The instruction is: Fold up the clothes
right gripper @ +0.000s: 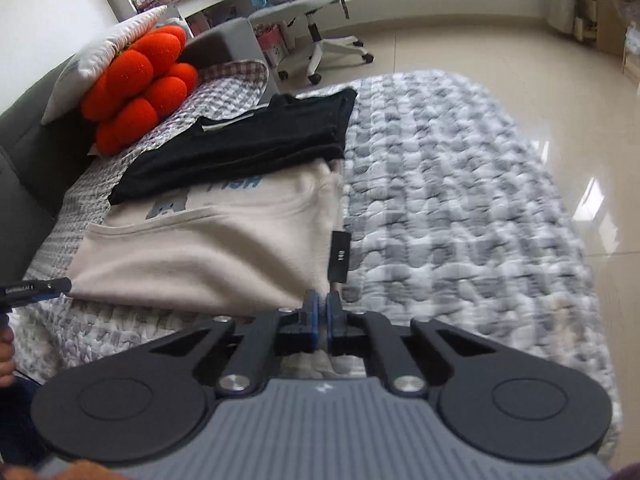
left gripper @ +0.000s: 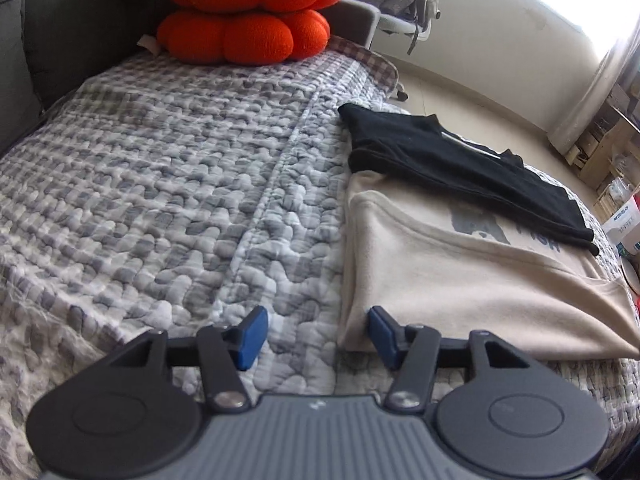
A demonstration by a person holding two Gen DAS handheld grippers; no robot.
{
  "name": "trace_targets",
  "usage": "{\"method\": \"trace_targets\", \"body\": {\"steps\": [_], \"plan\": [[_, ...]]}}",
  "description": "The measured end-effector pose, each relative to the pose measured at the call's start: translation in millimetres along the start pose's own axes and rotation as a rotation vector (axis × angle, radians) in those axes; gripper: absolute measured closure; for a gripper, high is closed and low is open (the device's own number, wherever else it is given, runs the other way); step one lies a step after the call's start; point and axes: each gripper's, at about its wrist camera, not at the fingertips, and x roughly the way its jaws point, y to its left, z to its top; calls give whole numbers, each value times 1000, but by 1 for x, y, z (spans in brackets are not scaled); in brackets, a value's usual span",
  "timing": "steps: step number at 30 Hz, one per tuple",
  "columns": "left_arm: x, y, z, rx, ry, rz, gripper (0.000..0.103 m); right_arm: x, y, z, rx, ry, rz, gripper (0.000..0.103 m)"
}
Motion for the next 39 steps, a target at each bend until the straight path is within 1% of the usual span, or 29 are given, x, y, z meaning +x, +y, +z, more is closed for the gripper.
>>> {"method": "trace_targets", "body": {"steps": [4,6,8,10,11,12,13,14,15,17,18,19,20,21,22,23,24,25,26,27,28,31,33,37,39], "plan": [[1,-5,-1,16,11,12,47,19,1,3,-49,38,-51,97],[-4,1,-1,-5,8,8,47,16,9,4,-109,18,-78,94],[-9,6,-1,-26,4,4,47,10,12,4,-136,-9,-110,88],[-17,5,-1,-24,-1,2,46,-3,13,0,-155,-64,-107,88],[-19,1,-2,-16,-1,-2,44,-10,14,-2,-164,-92,-103,86],[-22,-2,-3,-9,-1,-5,41,-13,17,-4,-176,-97,-87,71],[-21,-5,-5,-2,8,-2,40,-16,19,-7,-188,-98,-69,61],[-17,-7,-7,3,24,13,39,-15,21,-9,-199,-88,-59,49],[-11,-8,-8,0,42,30,39,-12,24,-11,-209,-76,-50,48],[1,-3,-10,-52,77,45,39,-1,11,-9,-70,-30,-20,48],[4,0,-9,-88,76,33,37,6,4,-8,5,-6,-4,48],[7,2,-9,-112,74,20,35,12,-3,-7,80,18,11,48],[10,5,-9,-135,71,6,30,18,-11,-5,155,42,27,47],[13,7,-8,-158,68,-7,26,20,-18,-5,225,41,61,47],[14,7,-8,-168,61,-12,25,21,-21,-4,252,38,74,47],[15,8,-7,-177,54,-17,25,22,-23,-3,264,31,70,54],[16,8,-7,-186,46,-22,34,22,-26,-1,274,23,64,73],[16,7,-6,-178,33,-16,47,24,-27,-1,282,23,55,86],[16,6,-6,-172,32,-9,66,26,-30,-1,298,23,55,90],[16,6,-6,-179,30,-34,83,24,-30,-2,299,16,57,91],[16,7,-4,-190,36,-73,93,22,-29,-2,298,8,58,91],[12,5,1,-199,38,-74,95,7,-28,2,303,-43,86,92],[9,8,8,-228,42,-95,95,2,-31,8,337,-71,123,93],[-1,8,34,-264,19,-133,95,-9,-33,26,378,-125,177,93],[-6,4,52,-261,1,-132,95,-10,-33,40,393,-151,195,94]]}}
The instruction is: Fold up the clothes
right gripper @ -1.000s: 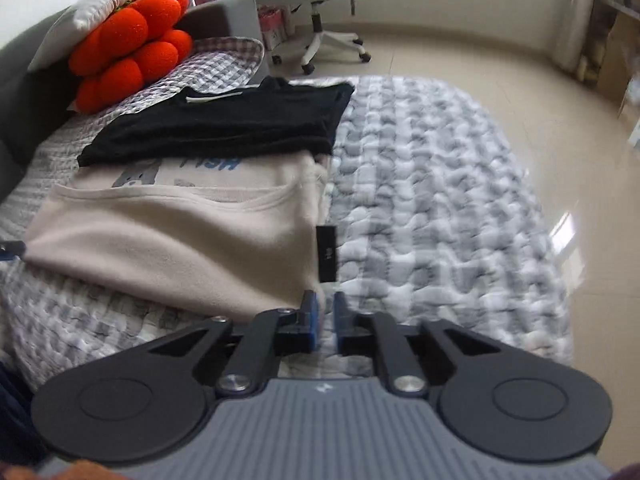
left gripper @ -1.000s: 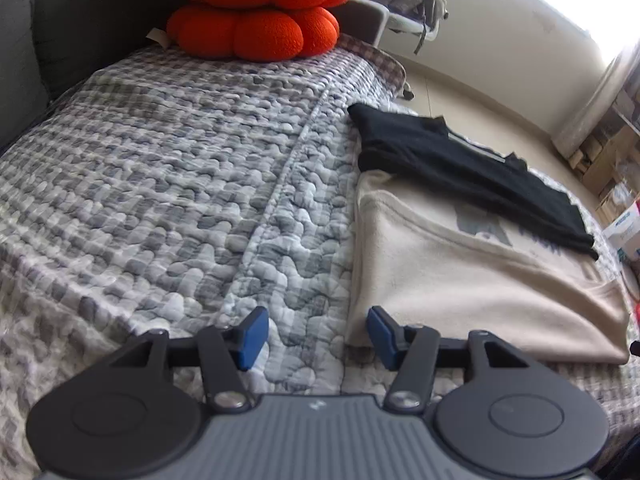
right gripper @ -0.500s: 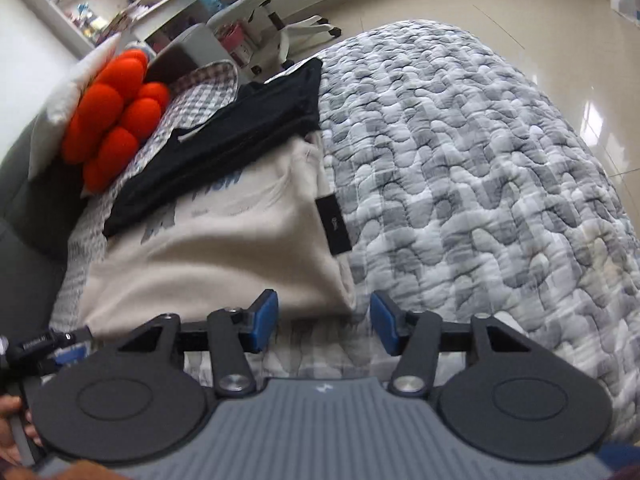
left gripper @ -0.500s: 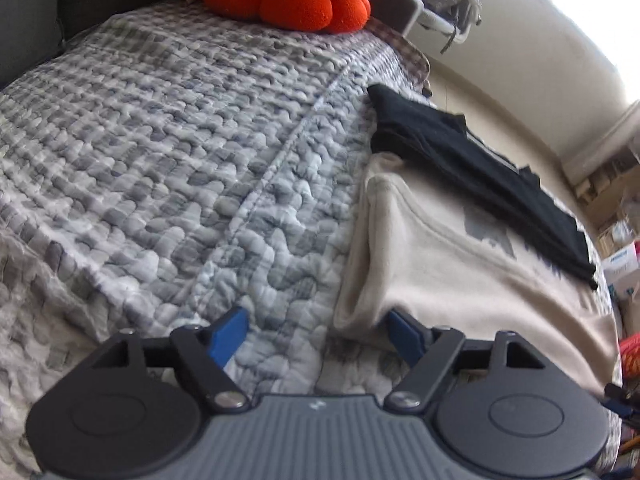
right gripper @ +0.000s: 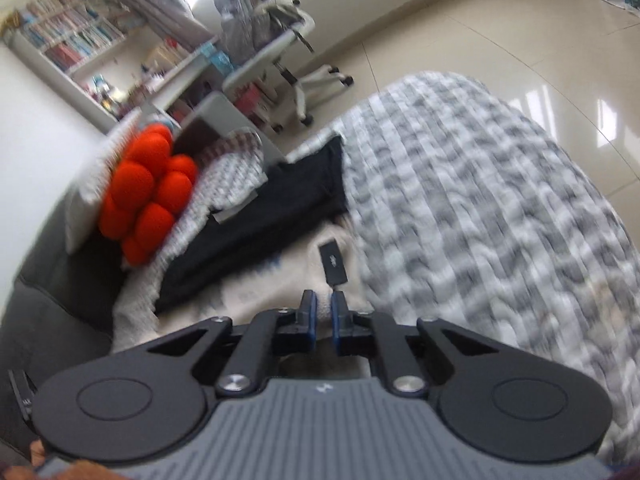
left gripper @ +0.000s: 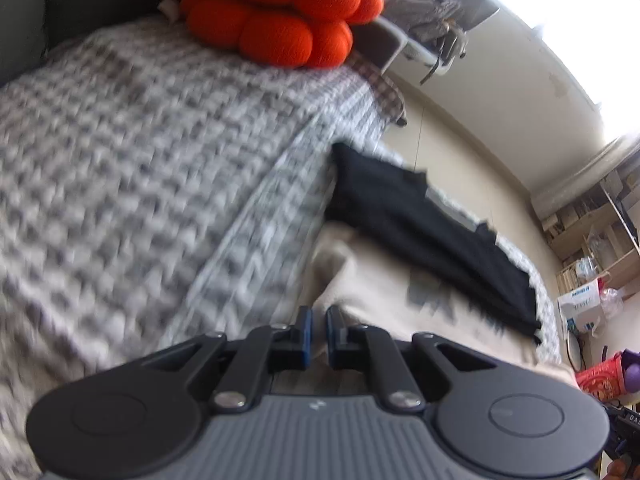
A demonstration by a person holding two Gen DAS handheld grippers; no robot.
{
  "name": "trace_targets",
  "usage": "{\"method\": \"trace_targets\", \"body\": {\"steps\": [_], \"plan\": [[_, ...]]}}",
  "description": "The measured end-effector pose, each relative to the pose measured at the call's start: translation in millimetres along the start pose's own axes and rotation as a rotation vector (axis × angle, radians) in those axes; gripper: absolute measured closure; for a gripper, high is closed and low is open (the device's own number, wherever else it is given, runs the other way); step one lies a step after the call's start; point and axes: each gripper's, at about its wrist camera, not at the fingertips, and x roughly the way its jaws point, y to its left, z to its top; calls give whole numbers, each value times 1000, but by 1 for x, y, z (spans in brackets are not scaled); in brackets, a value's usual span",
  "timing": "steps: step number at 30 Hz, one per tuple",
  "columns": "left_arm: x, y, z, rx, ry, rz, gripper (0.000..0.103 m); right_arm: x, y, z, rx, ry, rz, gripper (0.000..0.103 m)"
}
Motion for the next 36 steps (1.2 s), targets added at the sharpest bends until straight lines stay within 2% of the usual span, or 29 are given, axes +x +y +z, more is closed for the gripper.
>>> {"method": "trace_targets", "body": {"steps": [4,9,14,18,19,20,21,23,25,26,27,28,31,35,36], "plan": [[5,-19,41,2,-21,3,96,12,12,29,30,-36,28,94],[35,-51,102,16,-35,9,96,56,29,77,37,-63,-19,95],[94,-78,158,45,-20,66,96,117,43,135,21,-71,-109,96],[159,-73,186,5,77,70,94,175,40,158,-18,-38,-217,96],[169,-66,187,-14,94,76,94,190,36,159,-31,-21,-237,95],[180,-60,189,-33,111,81,88,202,31,157,-47,-7,-255,95],[190,-53,190,-52,128,86,75,213,27,154,-64,8,-274,93],[187,-37,188,-90,90,33,59,216,16,150,-47,8,-253,89],[177,-25,190,-91,48,-25,51,206,10,150,-57,-13,-202,86],[171,-19,192,-94,26,-42,46,201,9,152,-81,-24,-184,79],[165,-13,193,-109,-5,-46,45,196,9,153,-104,-35,-165,65],[160,-9,194,-112,-29,-65,45,189,10,155,-149,-57,-174,61],[156,-14,190,-56,-38,-136,40,181,16,158,-296,-88,-196,58],[165,-39,175,97,-36,-170,38,191,26,145,-414,-51,-112,58],[169,-43,173,124,-42,-168,35,195,31,140,-466,-53,-109,56]]}}
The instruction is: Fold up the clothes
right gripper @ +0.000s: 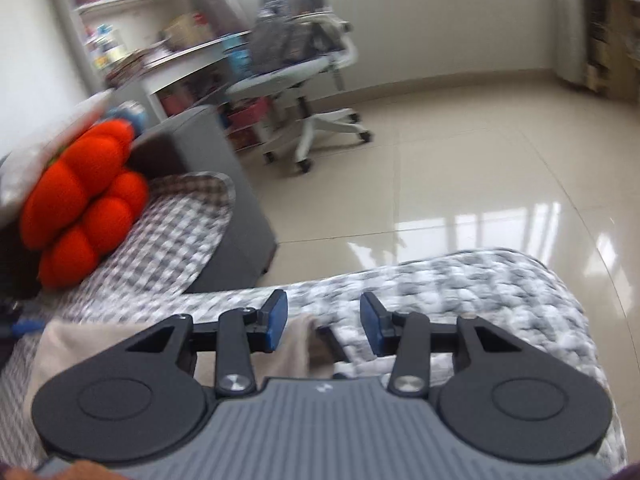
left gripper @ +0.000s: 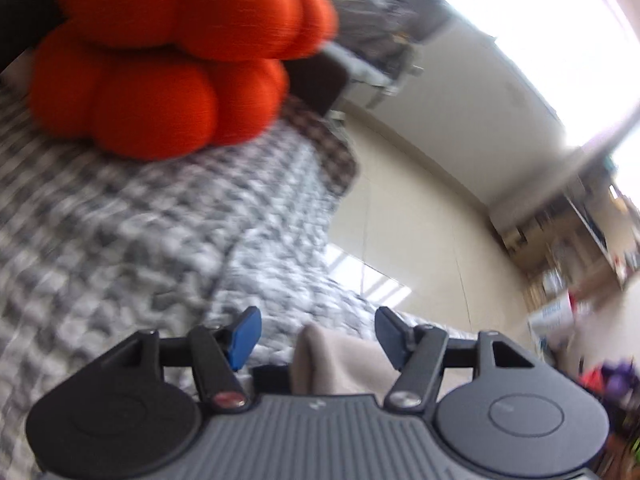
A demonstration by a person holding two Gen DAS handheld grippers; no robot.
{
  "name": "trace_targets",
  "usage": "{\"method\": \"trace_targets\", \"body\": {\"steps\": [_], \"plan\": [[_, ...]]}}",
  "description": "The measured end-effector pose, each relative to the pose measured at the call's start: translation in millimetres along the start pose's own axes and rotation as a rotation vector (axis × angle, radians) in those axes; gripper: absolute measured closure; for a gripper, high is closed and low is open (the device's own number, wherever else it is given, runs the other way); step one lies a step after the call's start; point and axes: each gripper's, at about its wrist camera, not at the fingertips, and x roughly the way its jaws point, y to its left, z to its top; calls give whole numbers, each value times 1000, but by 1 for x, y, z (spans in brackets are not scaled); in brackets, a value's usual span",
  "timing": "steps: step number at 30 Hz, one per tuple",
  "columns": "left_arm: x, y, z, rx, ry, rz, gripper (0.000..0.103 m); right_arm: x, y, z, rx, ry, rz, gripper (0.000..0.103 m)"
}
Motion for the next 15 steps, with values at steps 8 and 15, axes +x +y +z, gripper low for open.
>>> {"method": "trace_targets", "body": {"steps": [8,15], "plan": [[27,-6,-17,71,-18,7,39,22,-2,-19,-80,-12,51,40],[17,-15,-20,121,-49,7,88,9,-8,-29,-14,-85,61,93]]}}
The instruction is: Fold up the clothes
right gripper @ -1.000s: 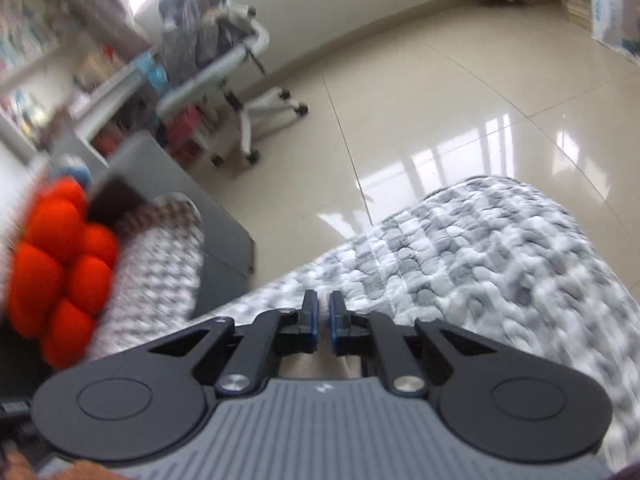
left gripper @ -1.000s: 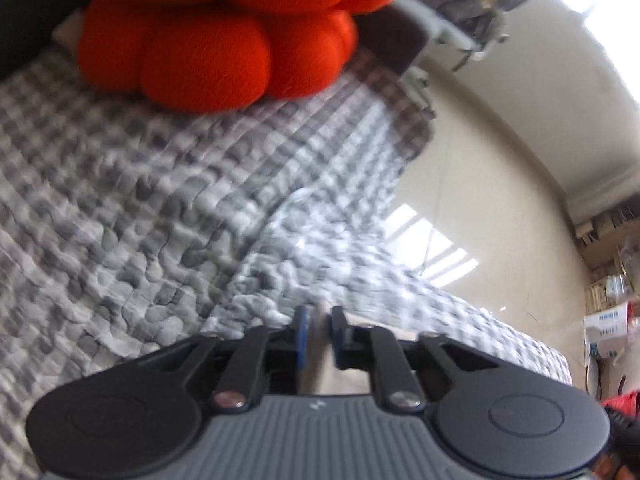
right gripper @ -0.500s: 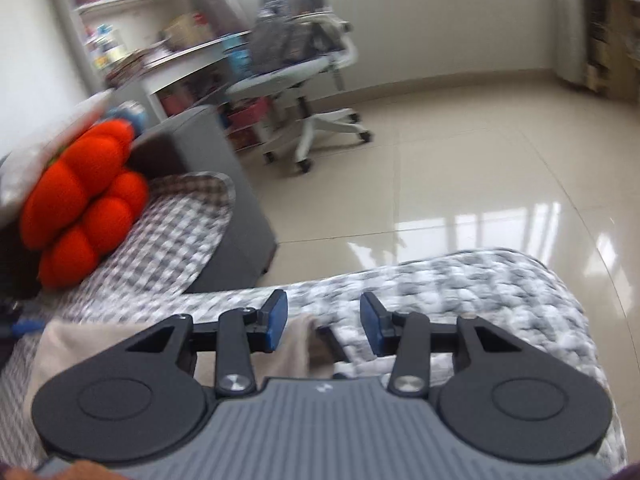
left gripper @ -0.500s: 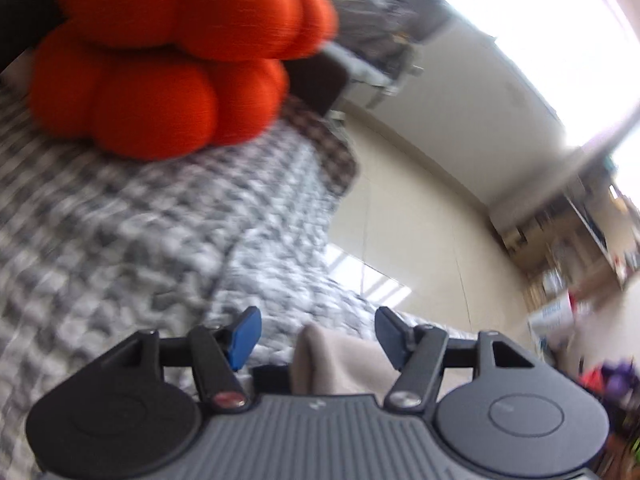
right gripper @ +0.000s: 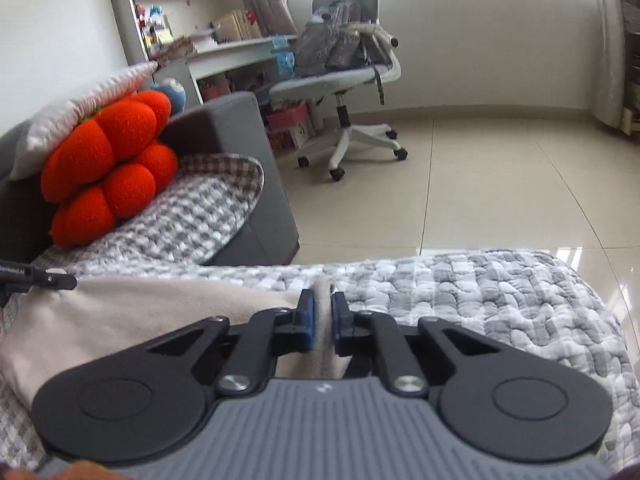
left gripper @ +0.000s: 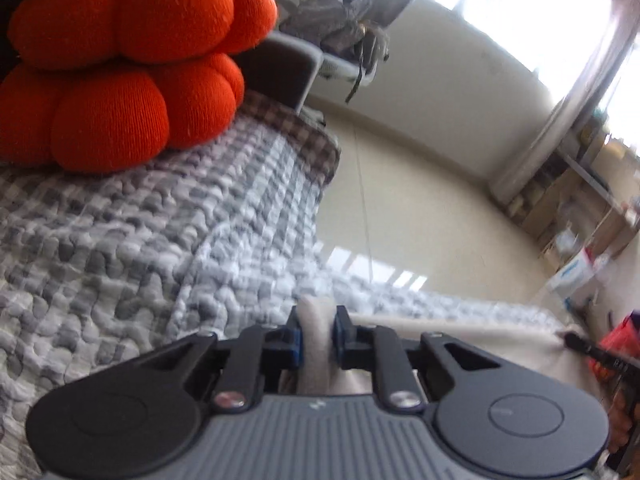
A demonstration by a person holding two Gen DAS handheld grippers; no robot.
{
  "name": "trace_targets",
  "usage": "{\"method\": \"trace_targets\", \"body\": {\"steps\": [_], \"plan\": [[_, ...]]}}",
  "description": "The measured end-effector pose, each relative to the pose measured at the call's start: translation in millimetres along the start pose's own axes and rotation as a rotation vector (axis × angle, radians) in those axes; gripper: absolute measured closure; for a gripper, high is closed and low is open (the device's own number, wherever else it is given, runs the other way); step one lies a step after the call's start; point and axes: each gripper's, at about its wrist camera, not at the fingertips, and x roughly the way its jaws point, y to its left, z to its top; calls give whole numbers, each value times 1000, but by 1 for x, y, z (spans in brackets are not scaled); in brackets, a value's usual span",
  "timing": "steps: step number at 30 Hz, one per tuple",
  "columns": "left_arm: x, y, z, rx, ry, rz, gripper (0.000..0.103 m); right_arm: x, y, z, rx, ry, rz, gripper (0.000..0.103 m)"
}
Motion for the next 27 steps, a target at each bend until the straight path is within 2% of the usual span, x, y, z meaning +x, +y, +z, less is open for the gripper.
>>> {"method": "trace_targets", "body": {"steps": [1,3,6,8,10,12,14,16,19,22,24,27], "plan": [[-2,1,3,-20,-10,-12,88,-3,-1,2,19,-12,1,93],[7,2,4,-33,6,18,88,-3,-1,4,31,-17,-15,93],[32,5,-8,-26,91,89,84,12,5,-2,9,33,-83,94],[32,12,-13,-65,77,77,81,23,6,-11,14,71,-123,96],[23,16,-10,-99,61,75,71,24,12,-13,-6,67,-145,93],[11,18,-5,-114,41,94,56,19,20,-10,-31,62,-165,82],[-7,18,1,-110,9,116,56,3,22,-2,-26,16,-193,76],[-32,15,7,-105,-42,121,56,-17,22,6,-7,-34,-213,74],[-66,4,7,-96,-88,150,56,-47,30,11,16,-61,-157,73],[-92,-27,-9,-8,-123,136,53,-72,53,7,-33,-67,-86,73],[-95,-48,-28,30,-93,92,44,-78,73,-3,-89,-43,-56,73],[-76,-67,-57,63,2,45,39,-69,88,-25,-128,19,-41,73]]}}
